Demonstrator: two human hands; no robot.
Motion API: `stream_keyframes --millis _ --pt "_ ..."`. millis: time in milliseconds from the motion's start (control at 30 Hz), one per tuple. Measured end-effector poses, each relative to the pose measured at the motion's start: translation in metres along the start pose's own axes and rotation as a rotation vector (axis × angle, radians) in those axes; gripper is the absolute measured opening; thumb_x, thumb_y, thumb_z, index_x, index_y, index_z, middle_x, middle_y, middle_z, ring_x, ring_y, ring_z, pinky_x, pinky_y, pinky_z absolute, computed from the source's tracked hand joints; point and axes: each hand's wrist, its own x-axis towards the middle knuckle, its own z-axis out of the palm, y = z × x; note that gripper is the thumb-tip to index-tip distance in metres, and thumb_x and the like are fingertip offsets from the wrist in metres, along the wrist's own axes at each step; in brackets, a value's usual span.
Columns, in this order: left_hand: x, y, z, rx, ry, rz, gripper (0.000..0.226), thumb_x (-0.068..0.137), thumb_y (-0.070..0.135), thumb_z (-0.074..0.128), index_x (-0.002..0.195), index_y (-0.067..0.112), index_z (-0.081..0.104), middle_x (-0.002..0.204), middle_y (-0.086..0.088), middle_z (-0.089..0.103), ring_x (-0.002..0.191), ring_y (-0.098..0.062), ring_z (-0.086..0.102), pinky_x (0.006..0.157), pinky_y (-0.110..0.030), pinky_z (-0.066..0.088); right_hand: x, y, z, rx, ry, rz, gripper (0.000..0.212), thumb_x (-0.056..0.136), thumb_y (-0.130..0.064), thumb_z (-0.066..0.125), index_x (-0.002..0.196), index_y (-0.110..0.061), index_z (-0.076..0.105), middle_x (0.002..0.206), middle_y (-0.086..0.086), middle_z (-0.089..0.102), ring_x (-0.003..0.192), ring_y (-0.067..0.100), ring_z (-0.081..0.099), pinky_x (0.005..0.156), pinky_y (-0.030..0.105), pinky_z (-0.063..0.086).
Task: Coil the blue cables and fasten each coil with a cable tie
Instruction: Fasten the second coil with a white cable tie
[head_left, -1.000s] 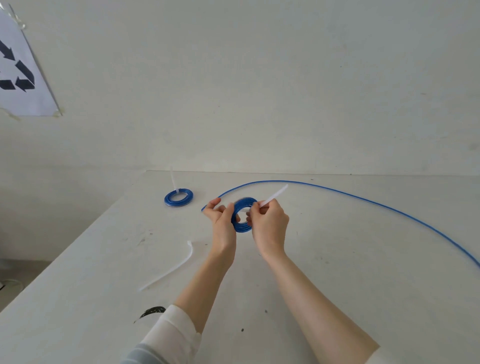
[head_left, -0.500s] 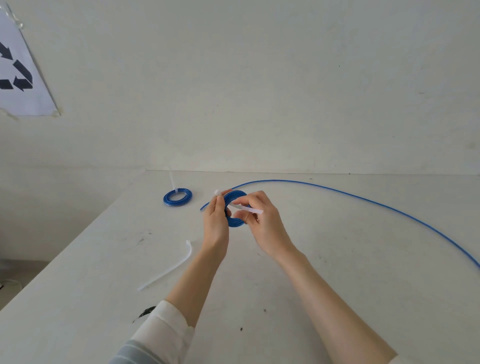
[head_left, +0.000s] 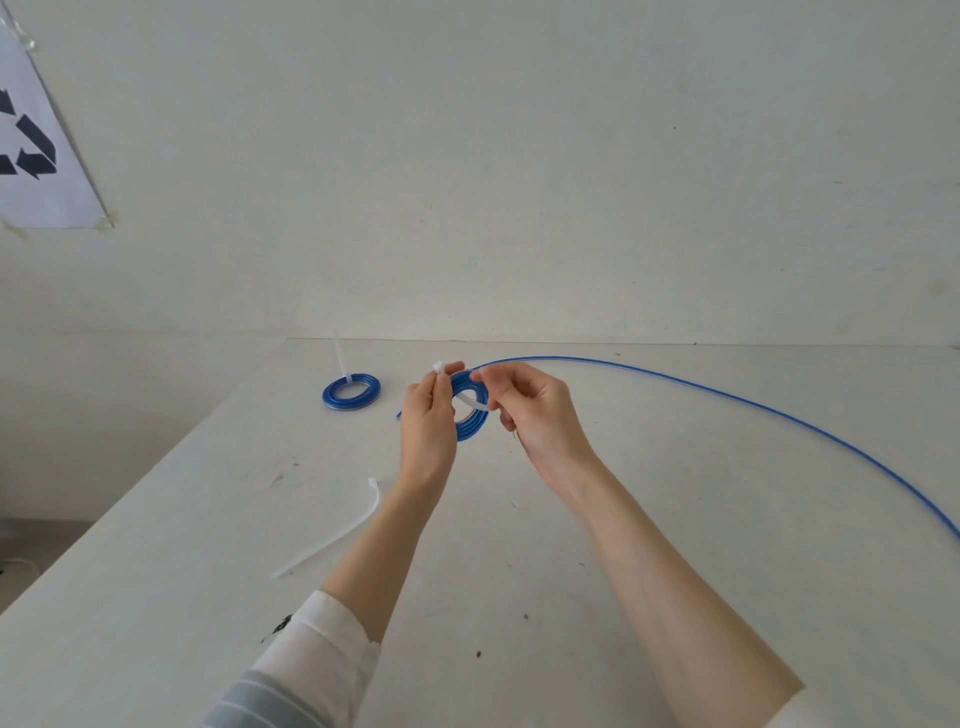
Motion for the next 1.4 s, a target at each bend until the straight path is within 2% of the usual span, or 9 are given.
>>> stream_keyframes --millis 67,167,300,600,767,933,1033,1200,1400 --pt "-0.003 0.003 0.001 0.038 -0.017 0.057 0.033 0.100 0.027 0.031 0.109 0.021 0.062 0.103 -0.006 0.050 0.090 -0.020 0.050 0.093 -0.028 0.038 0.002 -0.003 0.000 0.016 0.070 0.147 0.012 0.082 -0.028 0.068 0.078 -0.017 0.063 0.050 -0.010 0.055 0.045 0.001 0.046 0.052 0.022 0.032" --pt "-0.005 0.005 0.005 0.116 -0.027 0.116 0.031 0.100 0.022 0.031 0.102 0.023 0.062 0.091 0.004 0.043 0.077 -0.005 0.045 0.068 -0.001 0.033 0.005 -0.006 0.000 0.044 0.104 0.216 0.018 0.081 -0.025 0.069 0.071 -0.015 0.057 0.049 -0.008 0.053 0.045 0.003 0.044 0.052 0.024 0.030" --pt "-0.007 0.004 0.009 0.170 -0.030 0.136 0.028 0.100 0.019 0.032 0.093 0.013 0.059 0.083 0.004 0.037 0.072 -0.005 0.043 0.061 -0.001 0.033 0.006 -0.013 0.000 0.056 0.083 0.195 0.020 0.080 -0.026 0.069 0.069 -0.014 0.056 0.047 -0.008 0.052 0.044 0.003 0.044 0.051 0.022 0.032" --pt "-0.011 0.001 0.016 0.180 -0.022 0.141 0.032 0.100 0.019 0.031 0.078 0.021 0.054 0.082 0.004 0.037 0.074 -0.007 0.042 0.063 -0.002 0.034 0.000 -0.015 -0.002 -0.034 0.067 0.212 0.021 0.083 -0.028 0.067 0.074 -0.012 0.058 0.059 -0.003 0.054 0.051 0.004 0.048 0.056 0.020 0.036" --pt "-0.008 0.002 0.011 0.197 0.048 0.128 0.035 0.100 0.020 0.029 0.109 0.015 0.062 0.095 -0.001 0.041 0.076 0.008 0.048 0.066 0.004 0.030 0.000 -0.016 -0.005 -0.113 0.068 0.190 0.011 0.093 -0.018 0.053 0.087 -0.010 0.057 0.074 -0.001 0.059 0.068 0.005 0.055 0.059 0.013 0.046" --pt "-0.008 0.003 0.011 0.210 0.036 0.122 0.032 0.100 0.018 0.028 0.103 0.014 0.060 0.090 0.000 0.039 0.076 -0.006 0.044 0.062 -0.002 0.032 0.001 -0.018 -0.001 -0.184 0.071 0.183 0.010 0.090 -0.020 0.058 0.086 -0.011 0.062 0.078 0.001 0.063 0.071 0.007 0.059 0.063 0.014 0.050" --pt "-0.009 0.003 0.011 0.223 0.037 0.142 0.032 0.100 0.019 0.029 0.105 0.013 0.061 0.090 -0.001 0.038 0.075 -0.003 0.043 0.061 0.000 0.033 0.001 -0.019 0.002 -0.226 0.079 0.171 0.011 0.089 -0.020 0.059 0.081 -0.013 0.063 0.075 0.001 0.064 0.073 0.013 0.059 0.076 0.028 0.051" --pt "-0.013 0.004 0.012 0.264 0.027 0.187 0.029 0.099 0.013 0.030 0.094 0.006 0.057 0.090 -0.004 0.037 0.068 0.004 0.042 0.061 -0.002 0.035 0.000 -0.021 0.003 -0.257 0.101 0.168 0.013 0.089 -0.022 0.059 0.086 -0.010 0.064 0.077 0.002 0.065 0.075 0.014 0.059 0.077 0.030 0.050" --pt "-0.017 0.003 0.007 0.508 0.049 0.374 0.021 0.092 0.006 0.038 0.106 0.004 0.053 0.096 -0.008 0.037 0.075 -0.026 0.045 0.069 -0.035 0.045 -0.002 -0.024 0.003 -0.305 0.088 0.152 0.012 0.087 -0.024 0.060 0.080 -0.014 0.060 0.067 -0.006 0.062 0.061 0.007 0.054 0.061 0.021 0.045"
